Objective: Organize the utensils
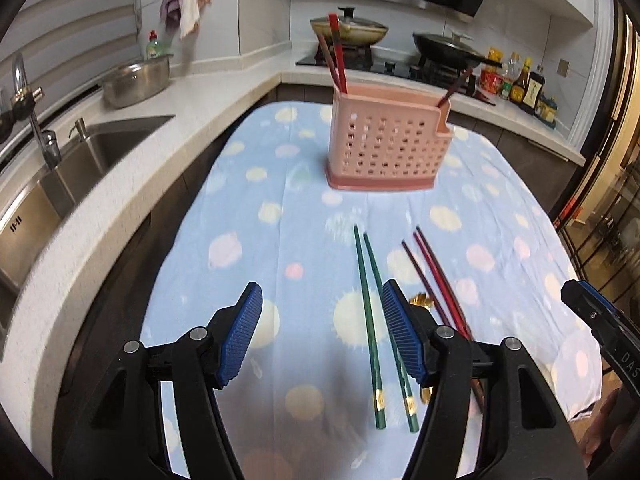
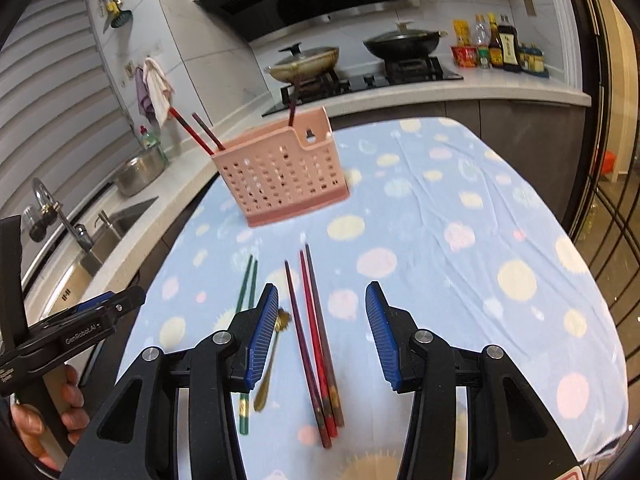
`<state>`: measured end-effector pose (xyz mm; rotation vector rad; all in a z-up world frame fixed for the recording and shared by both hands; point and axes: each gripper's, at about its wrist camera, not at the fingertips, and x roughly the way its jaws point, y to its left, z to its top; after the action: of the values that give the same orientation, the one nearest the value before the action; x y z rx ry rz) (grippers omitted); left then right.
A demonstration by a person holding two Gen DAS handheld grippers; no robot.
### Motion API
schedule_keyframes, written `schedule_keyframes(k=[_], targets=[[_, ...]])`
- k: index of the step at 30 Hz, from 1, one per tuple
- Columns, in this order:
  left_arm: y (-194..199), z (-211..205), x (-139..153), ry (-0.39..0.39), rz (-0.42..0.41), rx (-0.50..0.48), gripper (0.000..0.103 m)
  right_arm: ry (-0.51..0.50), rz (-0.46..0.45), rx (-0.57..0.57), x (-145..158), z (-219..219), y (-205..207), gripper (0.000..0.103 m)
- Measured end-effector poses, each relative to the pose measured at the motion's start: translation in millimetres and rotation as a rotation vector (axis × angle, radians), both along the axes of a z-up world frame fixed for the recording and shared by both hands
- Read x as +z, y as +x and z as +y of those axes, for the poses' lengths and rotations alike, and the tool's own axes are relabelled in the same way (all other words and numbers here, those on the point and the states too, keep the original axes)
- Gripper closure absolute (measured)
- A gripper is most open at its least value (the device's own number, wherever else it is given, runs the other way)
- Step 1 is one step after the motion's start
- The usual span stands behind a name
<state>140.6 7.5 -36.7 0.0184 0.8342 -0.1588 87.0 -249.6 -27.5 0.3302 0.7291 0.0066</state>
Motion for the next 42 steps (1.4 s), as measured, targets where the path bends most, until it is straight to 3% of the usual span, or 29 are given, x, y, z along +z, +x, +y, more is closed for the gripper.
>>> schedule_keyframes(k=[5,11,26,42], targets=[[-18.3,-3.7,-42.6,0.032,0.092,-0.012,0.044,-0.005,0.089,0.000,-36.0,0.6,-18.0,0.058],[-37.3,-9.8,-73.6,0.037,0.146,-0.030,0.044,-0.034,0.157,0.012,-67.1,3.9,-32.8,0.058],[-38.1,-19.1,-91.5,0.066,0.171,-0.050,0.044,-0.057,0.202,0.056,-92.8,15.1,-21.8,0.061],[-34.3,-20.6,-97.1,0.063,0.170,-0.053,0.043,-0.119,0.202,0.063,-95.6,16.6,-20.2,0.065]])
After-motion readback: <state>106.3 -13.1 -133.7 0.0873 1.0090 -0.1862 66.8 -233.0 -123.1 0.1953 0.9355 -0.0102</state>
